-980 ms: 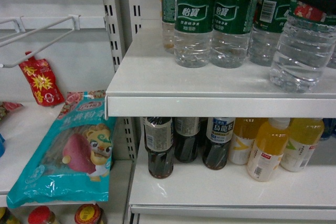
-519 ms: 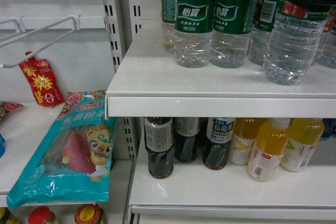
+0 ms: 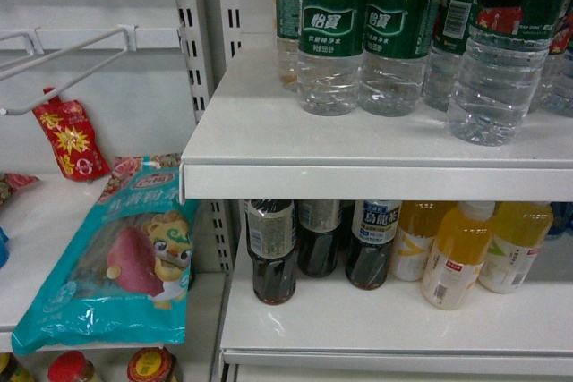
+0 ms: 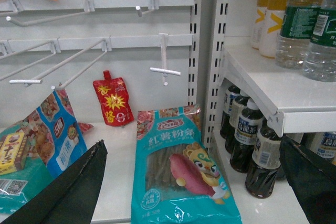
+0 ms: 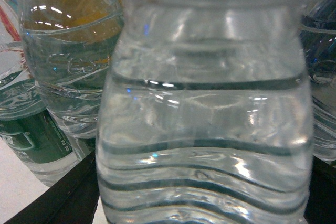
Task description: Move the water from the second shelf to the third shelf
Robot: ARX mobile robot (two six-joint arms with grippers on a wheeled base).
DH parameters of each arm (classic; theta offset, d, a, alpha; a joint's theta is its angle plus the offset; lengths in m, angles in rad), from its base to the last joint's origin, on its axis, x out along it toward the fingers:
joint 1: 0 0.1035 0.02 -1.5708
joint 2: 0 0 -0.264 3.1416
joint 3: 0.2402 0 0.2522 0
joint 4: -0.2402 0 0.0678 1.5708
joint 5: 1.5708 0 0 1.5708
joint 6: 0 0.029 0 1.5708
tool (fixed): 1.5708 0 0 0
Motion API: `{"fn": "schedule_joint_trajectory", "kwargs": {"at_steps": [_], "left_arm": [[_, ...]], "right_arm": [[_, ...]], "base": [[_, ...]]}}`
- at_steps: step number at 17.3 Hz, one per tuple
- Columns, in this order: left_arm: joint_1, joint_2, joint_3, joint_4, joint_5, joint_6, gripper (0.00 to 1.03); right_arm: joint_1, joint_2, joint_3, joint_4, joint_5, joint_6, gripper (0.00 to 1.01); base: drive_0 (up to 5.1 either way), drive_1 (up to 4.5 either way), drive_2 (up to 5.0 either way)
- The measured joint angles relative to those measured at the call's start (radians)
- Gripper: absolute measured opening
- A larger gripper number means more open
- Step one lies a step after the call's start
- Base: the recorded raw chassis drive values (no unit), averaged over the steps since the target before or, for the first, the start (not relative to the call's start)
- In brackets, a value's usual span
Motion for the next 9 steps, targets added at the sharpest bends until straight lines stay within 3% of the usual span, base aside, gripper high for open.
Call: {"fn": "schedule_joint_trajectory", "kwargs": {"at_steps": [4, 9], "left_arm": [[0.0, 0.0, 0.0, 0.0, 0.0, 0.0, 0.98], [0.0, 0.0, 0.0, 0.0, 0.0, 0.0, 0.98]], "right_arm": [[0.002, -0.049, -0.027, 0.008, 0.048, 0.011, 0.98], [0.002, -0.09, -0.048, 0.014, 0.059, 0.013, 0.98]], "base": [[0.0, 0.0, 0.0], [0.0, 0.0, 0.0]]}}
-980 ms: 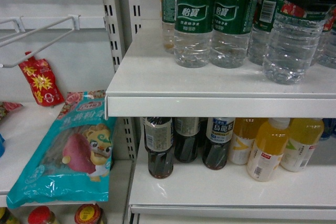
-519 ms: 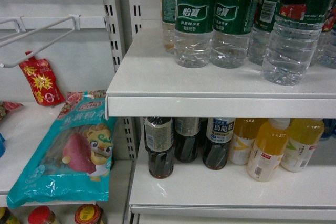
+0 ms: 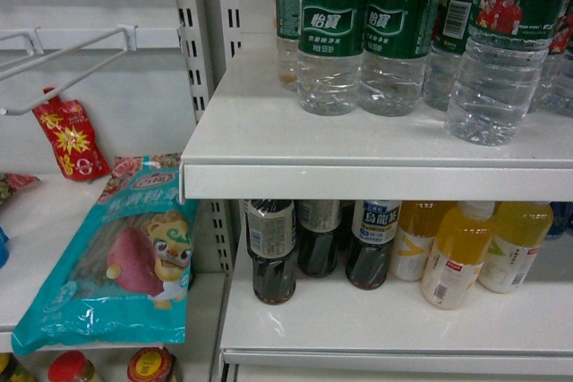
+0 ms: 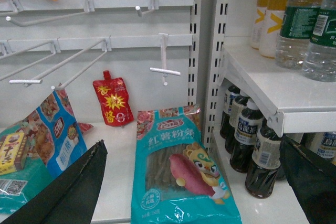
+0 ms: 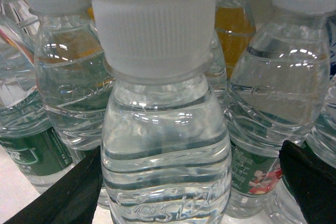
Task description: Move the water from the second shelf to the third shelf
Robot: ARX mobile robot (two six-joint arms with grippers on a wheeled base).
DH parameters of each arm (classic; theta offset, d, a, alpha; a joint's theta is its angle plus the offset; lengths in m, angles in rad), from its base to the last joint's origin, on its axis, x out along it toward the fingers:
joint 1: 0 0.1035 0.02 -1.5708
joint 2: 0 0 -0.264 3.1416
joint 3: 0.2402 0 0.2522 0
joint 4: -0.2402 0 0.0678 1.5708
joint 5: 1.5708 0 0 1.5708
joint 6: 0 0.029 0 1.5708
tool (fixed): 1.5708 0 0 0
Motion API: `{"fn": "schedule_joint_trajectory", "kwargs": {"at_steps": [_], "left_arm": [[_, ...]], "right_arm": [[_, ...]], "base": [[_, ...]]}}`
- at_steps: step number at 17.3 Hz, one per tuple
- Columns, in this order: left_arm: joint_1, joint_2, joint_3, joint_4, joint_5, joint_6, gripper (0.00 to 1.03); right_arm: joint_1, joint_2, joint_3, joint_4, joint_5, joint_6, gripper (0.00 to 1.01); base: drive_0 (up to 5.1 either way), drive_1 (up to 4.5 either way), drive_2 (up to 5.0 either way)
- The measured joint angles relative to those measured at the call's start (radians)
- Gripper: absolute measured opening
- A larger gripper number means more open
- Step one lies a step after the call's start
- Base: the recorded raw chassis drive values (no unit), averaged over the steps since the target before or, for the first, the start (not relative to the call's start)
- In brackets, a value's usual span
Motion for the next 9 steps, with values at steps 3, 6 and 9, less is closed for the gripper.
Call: {"fn": "schedule_joint_trajectory", "kwargs": {"at_steps": [3, 6, 9], "left_arm": [[0.0, 0.0, 0.0, 0.0, 0.0, 0.0, 0.98], [0.0, 0.0, 0.0, 0.0, 0.0, 0.0, 0.98], [0.0, 0.0, 0.0, 0.0, 0.0, 0.0, 0.98]], "right_arm": [[0.0, -0.029, -0.017, -0.016, 0.007, 0.002, 0.98], [0.0, -0.092, -0.059, -0.036, 0.025, 0.003, 0.98], [-0.003, -0.155, -0.089, -0.031, 0.051, 0.002, 0.98]], "base": [[0.0, 0.0, 0.0], [0.0, 0.0, 0.0], [0.0, 0.0, 0.0]]}}
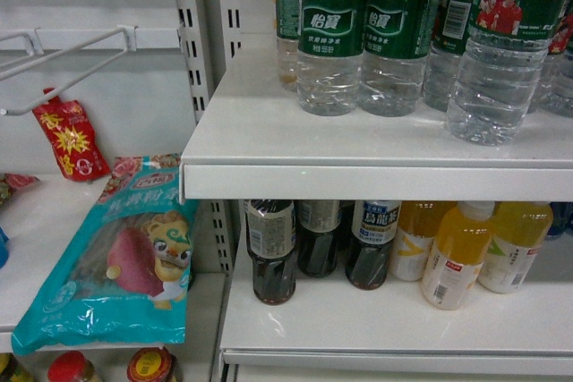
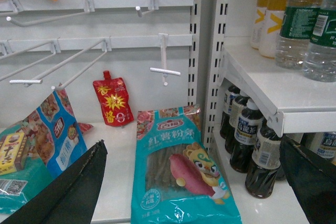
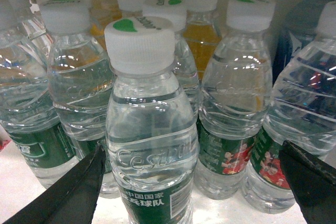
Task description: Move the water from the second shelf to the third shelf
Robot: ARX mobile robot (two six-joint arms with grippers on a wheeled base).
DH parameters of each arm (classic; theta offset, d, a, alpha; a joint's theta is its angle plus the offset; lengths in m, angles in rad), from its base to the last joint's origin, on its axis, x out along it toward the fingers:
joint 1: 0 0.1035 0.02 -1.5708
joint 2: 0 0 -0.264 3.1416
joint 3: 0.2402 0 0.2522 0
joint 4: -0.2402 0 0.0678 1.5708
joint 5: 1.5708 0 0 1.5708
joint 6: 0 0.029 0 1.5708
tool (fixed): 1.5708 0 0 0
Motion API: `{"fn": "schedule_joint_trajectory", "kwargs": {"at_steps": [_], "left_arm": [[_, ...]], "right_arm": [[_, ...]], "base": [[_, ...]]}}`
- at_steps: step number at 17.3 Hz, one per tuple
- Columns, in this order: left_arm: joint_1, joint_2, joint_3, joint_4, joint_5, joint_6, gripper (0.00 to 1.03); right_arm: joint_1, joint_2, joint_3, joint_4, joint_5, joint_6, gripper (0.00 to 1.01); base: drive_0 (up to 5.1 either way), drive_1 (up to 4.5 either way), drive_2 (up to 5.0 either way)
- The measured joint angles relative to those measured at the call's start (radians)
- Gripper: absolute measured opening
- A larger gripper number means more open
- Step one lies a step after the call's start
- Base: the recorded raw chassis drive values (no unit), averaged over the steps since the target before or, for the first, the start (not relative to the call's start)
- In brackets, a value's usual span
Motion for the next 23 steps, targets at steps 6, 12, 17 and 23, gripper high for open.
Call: {"fn": "schedule_joint_trajectory", "kwargs": {"at_steps": [6, 12, 17, 23], "left_arm": [[0.0, 0.0, 0.0, 0.0, 0.0, 0.0, 0.98], [0.0, 0.0, 0.0, 0.0, 0.0, 0.0, 0.98], [0.0, 0.0, 0.0, 0.0, 0.0, 0.0, 0.98], [0.0, 0.0, 0.0, 0.0, 0.0, 0.0, 0.98]], "right_arm": [[-0.024, -0.08, -0.066, -0.02, 0.034, 0.015, 0.98], [0.005, -0.204, -0.134, -0.053, 0.047, 0.052, 0.98], [0.064, -0.28, -0.167, -0.07, 0.045, 0.064, 0.98], [0.017, -0.531, -0.435, 0.011, 0.124, -0.001, 0.54]], "base": [[0.0, 0.0, 0.0], [0.0, 0.0, 0.0], [0.0, 0.0, 0.0], [0.0, 0.0, 0.0]]}}
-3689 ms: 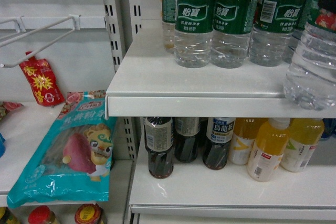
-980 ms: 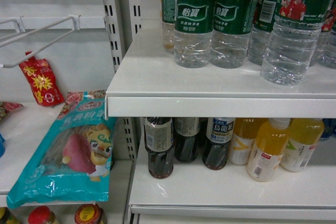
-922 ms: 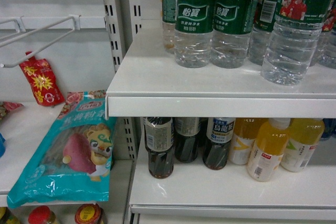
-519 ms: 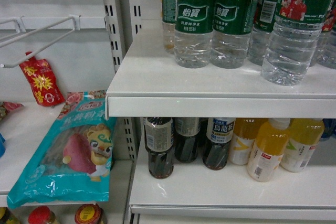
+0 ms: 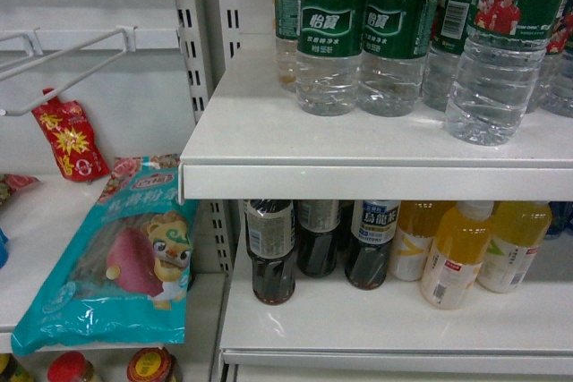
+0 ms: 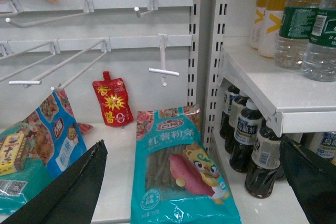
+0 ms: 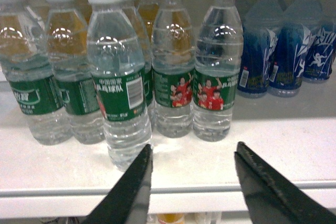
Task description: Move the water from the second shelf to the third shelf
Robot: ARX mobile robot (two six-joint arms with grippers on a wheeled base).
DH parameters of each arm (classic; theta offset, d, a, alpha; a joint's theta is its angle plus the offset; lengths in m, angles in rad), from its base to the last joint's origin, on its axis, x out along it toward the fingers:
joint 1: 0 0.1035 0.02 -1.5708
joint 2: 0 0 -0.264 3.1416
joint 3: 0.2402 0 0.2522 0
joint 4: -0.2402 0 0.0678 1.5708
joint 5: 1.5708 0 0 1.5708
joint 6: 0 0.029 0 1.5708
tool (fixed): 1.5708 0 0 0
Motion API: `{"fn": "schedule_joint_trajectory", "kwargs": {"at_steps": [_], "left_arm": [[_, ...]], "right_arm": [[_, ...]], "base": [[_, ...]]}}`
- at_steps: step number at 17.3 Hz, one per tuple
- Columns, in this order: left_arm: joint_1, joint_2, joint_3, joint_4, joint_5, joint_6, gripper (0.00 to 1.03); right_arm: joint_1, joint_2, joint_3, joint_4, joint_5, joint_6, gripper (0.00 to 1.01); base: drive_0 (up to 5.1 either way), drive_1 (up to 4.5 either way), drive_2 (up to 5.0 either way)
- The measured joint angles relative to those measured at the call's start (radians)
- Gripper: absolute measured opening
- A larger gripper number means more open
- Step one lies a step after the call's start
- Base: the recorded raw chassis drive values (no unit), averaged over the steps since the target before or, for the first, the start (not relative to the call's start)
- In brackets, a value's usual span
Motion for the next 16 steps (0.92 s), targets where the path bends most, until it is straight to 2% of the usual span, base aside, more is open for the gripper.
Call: {"fn": "schedule_joint_trajectory", "kwargs": {"at_steps": [1, 4, 6, 7, 8, 9, 11, 16], "left_arm": [[0.0, 0.0, 0.0, 0.0, 0.0, 0.0, 0.98], [0.0, 0.0, 0.0, 0.0, 0.0, 0.0, 0.98], [0.0, 0.0, 0.0, 0.0, 0.0, 0.0, 0.98], [0.0, 0.0, 0.0, 0.0, 0.0, 0.0, 0.98], [0.0, 0.0, 0.0, 0.0, 0.0, 0.0, 0.98], [0.0, 0.0, 0.0, 0.0, -0.001, 0.0, 0.98], [0.0, 0.0, 0.0, 0.0, 0.0, 0.0, 0.98], [0.0, 0.0, 0.0, 0.0, 0.0, 0.0, 0.98]], "right_arm": [[-0.025, -0.056, -0.047, -0.019, -0.026, -0.004, 0.43], [-0.052, -0.119, -0.087, -0.051, -0.058, -0.009, 0.32], [-0.083, -0.179, -0.116, -0.077, -0.099, -0.011, 0.23], [-0.118, -0.213, -0.134, -0.08, -0.142, -0.011, 0.17], [-0.142, -0.232, -0.145, -0.077, -0.159, -0.011, 0.14], [-0.18, -0.27, -0.171, -0.069, -0.163, -0.011, 0.02], [-0.171, -0.313, -0.228, -0.07, -0.181, -0.013, 0.02], [-0.172, -0.421, -0.306, -0.095, -0.182, -0.014, 0.02]], "base": [[0.0, 0.0, 0.0], [0.0, 0.0, 0.0], [0.0, 0.0, 0.0], [0.0, 0.0, 0.0], [0.0, 0.0, 0.0], [0.0, 0.0, 0.0], [0.0, 0.0, 0.0], [0.0, 0.0, 0.0]]}}
